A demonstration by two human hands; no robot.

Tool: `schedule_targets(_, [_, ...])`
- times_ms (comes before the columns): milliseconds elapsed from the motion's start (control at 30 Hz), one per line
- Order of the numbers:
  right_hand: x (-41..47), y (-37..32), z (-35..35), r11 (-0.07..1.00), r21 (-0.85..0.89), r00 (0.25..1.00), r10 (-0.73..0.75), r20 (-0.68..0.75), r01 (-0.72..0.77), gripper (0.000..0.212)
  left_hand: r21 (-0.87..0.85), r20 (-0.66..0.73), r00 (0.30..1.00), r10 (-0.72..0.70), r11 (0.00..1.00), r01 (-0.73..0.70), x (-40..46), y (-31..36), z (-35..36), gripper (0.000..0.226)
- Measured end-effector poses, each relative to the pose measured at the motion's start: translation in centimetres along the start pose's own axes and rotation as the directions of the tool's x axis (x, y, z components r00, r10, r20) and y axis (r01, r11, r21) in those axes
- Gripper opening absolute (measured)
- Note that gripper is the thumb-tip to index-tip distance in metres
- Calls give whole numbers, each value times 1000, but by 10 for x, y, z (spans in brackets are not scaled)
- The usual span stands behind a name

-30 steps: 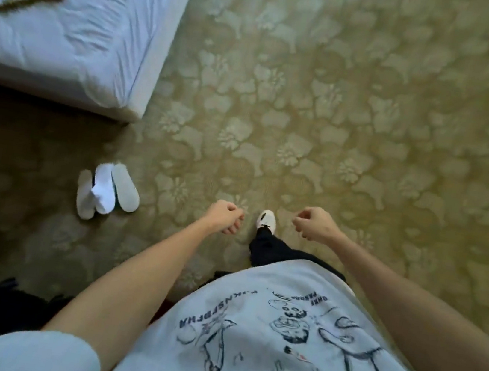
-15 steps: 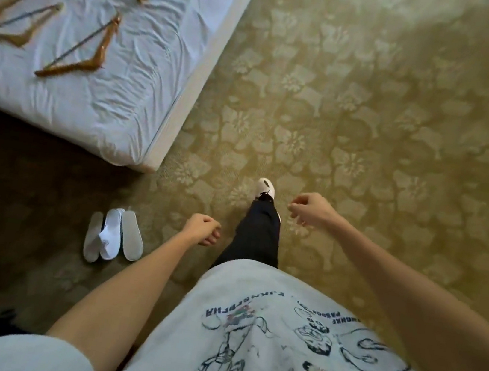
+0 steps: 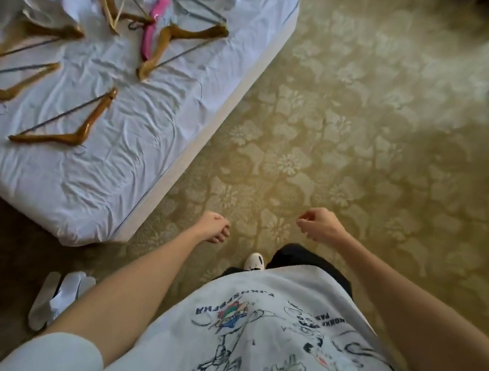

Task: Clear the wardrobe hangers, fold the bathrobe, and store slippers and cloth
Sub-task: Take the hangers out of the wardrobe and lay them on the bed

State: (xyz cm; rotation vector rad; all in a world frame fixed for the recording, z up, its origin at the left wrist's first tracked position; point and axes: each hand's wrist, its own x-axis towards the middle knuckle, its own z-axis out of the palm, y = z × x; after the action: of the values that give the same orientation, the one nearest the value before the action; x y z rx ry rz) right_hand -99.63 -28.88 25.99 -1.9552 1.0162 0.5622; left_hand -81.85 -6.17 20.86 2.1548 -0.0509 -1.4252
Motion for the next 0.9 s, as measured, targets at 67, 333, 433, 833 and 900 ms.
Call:
schedule_targets(67, [27, 5, -35, 999, 24, 998, 48, -31, -47, 25, -5, 47, 998, 46, 999, -46, 21, 59, 0, 15])
schedule_targets(333, [187, -6, -175, 980, 102, 984, 173, -33, -169, 25, 13, 82, 977, 196, 980, -198, 146, 281, -26, 15])
schedule_targets(433, [255, -43, -231, 984, 106, 989, 144, -26, -141, 24, 36, 42, 985, 168, 985, -169, 196, 354, -56, 14])
schedule_targets(833, [483, -328, -340, 953, -105, 923, -244, 298, 286, 15, -285, -212, 964, -162, 953, 98, 319, 444, -227, 20])
schedule_targets(900, [524, -374, -345, 921, -165, 895, -282, 345, 353, 13, -369, -215, 953, -214, 921, 124, 342, 453, -256, 19])
